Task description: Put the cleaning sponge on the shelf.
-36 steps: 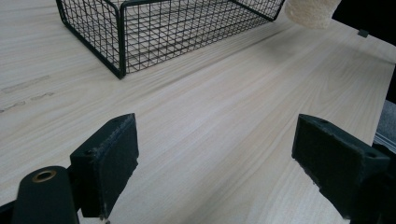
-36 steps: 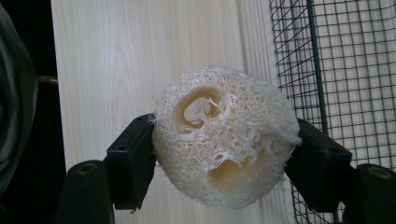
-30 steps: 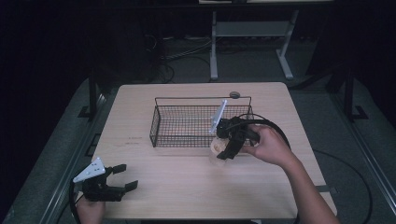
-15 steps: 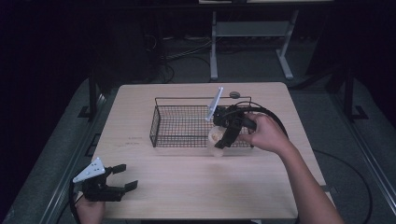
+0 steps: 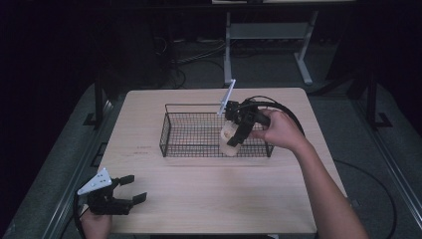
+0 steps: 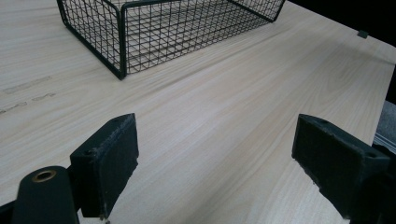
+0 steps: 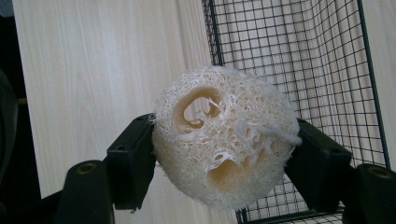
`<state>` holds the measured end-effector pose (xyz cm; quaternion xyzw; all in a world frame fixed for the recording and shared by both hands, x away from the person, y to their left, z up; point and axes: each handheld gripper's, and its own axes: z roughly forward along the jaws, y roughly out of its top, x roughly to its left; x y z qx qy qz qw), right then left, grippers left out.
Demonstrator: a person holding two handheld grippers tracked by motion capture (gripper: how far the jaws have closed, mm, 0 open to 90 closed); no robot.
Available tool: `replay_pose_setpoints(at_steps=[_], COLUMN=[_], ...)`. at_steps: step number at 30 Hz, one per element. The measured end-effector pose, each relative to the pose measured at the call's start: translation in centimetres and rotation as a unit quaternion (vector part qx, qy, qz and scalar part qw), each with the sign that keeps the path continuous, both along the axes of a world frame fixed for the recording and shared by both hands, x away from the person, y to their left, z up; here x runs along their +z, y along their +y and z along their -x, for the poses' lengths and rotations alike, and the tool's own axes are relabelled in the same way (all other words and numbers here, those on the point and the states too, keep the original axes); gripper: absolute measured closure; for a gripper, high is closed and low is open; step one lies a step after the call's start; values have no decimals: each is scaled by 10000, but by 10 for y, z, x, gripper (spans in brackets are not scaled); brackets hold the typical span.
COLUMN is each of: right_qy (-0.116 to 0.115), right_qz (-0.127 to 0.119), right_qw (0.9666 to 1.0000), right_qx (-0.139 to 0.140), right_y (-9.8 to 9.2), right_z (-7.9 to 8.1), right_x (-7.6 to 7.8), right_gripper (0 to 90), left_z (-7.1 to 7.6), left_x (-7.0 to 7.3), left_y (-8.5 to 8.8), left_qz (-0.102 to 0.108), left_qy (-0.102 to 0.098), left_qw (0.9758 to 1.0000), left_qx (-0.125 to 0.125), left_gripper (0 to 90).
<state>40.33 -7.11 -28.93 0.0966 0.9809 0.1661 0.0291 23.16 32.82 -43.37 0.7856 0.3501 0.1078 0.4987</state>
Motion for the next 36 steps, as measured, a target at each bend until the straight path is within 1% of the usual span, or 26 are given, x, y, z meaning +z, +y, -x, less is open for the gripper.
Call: replay_pose_setpoints(at_steps=[4,6,8,10,11,13,15,19,21,23,26,36], right_qy=[2,16,4,24,-5,11,29,21,55,31,74,144], right_qz=[68,67,64,10,19,53,45,64,34,79,60,80], right_qw=[10000,9999,9999,9999,9999,9999,9998,9997,9997,9995,9993,9985], right_qx=[-52,-75,-104,-108,-112,-164,-196,-234,-254,-291,-373,-530], right_y=[0,1,2,2,2,2,2,2,1,1,0,-1], right_z=[-4,-10,-11,-15,-17,-22,-23,-30,-34,-37,-44,-59], right_x=[1,3,4,5,4,5,5,7,7,7,5,-4], right_gripper=[300,301,301,301,301,301,301,301,301,301,301,301], left_z=[0,0,0,0,0,0,0,0,0,0,0,0], left_x=[0,0,0,0,0,0,0,0,0,0,0,0], left_y=[0,0,0,0,0,0,1,0,0,-1,-1,-1], left_qz=[9,15,17,16,19,30,36,31,17,6,-2,7], left_qy=[3,3,5,4,0,11,6,15,4,-4,-5,-9], left_qw=[10000,10000,10000,10000,10000,10000,10000,10000,10000,10000,10000,10000], left_qx=[2,0,2,0,0,9,8,0,-11,-17,-18,-15], left_gripper=[134,134,134,134,134,134,134,134,134,134,134,134])
